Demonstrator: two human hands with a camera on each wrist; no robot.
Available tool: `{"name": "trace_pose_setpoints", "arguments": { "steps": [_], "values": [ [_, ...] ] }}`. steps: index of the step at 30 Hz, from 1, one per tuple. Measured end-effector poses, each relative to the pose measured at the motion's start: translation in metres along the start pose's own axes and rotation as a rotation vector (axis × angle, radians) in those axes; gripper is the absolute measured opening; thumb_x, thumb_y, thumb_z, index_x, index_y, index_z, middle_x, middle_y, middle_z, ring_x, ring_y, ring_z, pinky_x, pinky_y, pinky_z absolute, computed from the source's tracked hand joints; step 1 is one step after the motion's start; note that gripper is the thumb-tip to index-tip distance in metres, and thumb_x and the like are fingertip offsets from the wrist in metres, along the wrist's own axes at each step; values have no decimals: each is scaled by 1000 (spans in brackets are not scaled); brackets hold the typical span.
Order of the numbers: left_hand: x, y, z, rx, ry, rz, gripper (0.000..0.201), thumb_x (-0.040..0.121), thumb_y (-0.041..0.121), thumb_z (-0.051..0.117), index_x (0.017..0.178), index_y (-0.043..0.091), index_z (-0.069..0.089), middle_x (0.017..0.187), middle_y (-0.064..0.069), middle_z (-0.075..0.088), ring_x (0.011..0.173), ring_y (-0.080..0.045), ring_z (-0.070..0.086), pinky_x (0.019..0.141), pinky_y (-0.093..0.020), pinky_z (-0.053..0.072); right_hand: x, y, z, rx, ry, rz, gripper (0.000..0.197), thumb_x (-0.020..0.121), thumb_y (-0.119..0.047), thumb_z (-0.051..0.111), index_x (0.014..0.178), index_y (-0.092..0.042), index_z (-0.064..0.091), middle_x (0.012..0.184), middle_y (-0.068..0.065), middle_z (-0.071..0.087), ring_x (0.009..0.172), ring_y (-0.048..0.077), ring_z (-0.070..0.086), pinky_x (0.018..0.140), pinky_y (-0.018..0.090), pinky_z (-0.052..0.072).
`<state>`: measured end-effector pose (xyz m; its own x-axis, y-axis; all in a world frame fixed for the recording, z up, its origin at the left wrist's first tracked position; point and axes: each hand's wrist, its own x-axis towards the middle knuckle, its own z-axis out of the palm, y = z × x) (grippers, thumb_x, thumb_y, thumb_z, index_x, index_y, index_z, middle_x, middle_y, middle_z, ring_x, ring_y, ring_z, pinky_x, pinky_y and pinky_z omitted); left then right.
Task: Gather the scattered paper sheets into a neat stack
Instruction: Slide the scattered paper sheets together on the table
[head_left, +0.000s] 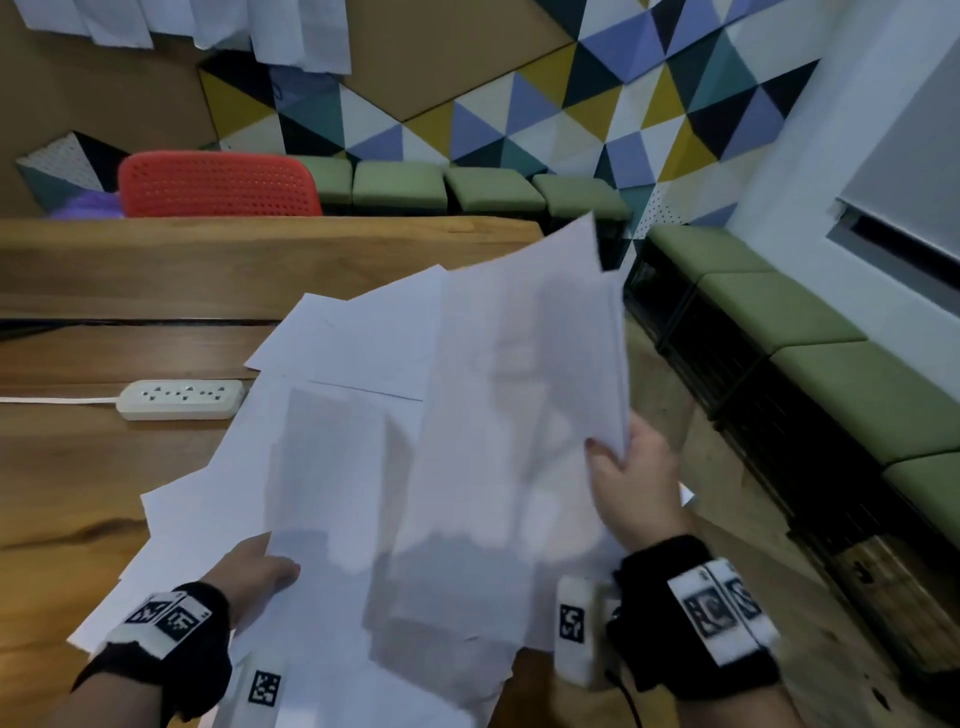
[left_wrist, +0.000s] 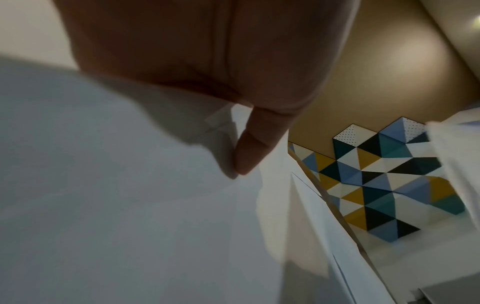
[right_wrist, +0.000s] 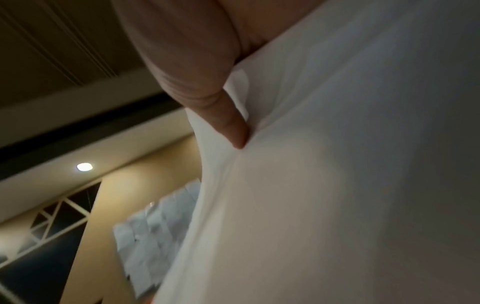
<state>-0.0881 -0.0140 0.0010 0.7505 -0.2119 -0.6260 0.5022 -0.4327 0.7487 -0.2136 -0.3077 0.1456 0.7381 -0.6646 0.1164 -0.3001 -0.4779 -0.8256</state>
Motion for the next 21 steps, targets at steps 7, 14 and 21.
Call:
{"name": "trace_pose_setpoints", "arguments": {
  "steps": [7,14,21],
  "values": [
    [0,8,13,-240,-45,7,74,90,36,53,146,2,18,143,-5,40,137,-24,35,111,-35,23,7,67,87,162,-236,356,23,79,-2,59,100,-12,63,90,9,64,90,28,62,73,28,47],
    [0,-2,18,-26,-85,128,58,64,31,70,119,16,59,111,-3,68,104,-24,62,87,-34,48,-6,79,129,116,-416,351,17,81,-8,62,98,-13,63,91,5,62,87,18,57,72,19,40],
    [-9,18,9,-232,-124,117,47,82,-6,58,127,5,52,117,-9,65,111,-27,59,97,-37,42,-3,81,131,279,-361,322,26,79,-9,68,103,-15,58,100,6,64,98,23,62,80,26,45]
  ]
}}
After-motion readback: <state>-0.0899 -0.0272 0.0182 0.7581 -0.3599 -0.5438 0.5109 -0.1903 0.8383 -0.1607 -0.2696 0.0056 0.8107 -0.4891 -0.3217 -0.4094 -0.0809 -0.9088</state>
